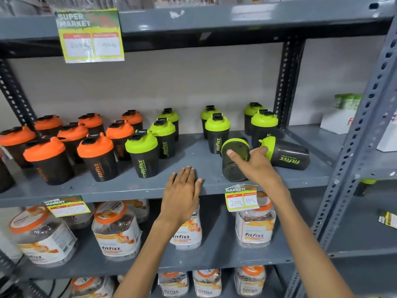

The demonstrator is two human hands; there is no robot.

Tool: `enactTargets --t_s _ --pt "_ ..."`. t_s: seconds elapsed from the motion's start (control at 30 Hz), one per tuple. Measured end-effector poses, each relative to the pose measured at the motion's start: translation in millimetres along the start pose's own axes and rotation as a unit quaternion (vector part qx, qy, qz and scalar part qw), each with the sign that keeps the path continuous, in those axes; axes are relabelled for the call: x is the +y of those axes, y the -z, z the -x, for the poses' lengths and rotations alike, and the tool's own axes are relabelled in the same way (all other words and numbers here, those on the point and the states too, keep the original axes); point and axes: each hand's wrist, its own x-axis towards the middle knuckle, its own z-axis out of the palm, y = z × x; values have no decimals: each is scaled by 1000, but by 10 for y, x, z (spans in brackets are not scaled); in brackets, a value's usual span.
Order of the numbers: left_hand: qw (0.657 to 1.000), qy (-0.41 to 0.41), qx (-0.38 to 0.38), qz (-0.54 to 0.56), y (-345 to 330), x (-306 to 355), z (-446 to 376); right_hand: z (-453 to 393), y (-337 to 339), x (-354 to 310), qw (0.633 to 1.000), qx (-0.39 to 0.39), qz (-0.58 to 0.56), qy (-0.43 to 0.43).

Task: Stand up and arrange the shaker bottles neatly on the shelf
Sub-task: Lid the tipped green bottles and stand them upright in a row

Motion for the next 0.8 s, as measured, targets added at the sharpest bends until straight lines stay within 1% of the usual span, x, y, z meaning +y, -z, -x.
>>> enactTargets --t_s 0.3,0.4,0.5,0.67,0.8 --pt "1000 1 16 -3 -29 14 9 -42 -72 93 995 24 -93 -10" --pt "1000 3 22 -5 -46 20 11 -50 -88 135 986 29 -164 -17" --pt "1000 3 27 -6 -65 16 6 -54 -133 89 972 42 -233 4" --pt "1000 6 28 -11 -65 30 12 -98 -323 -73 969 89 -226 48" --pt "1000 6 27 -13 -60 28 12 -110 -500 -173 975 131 -166 70"
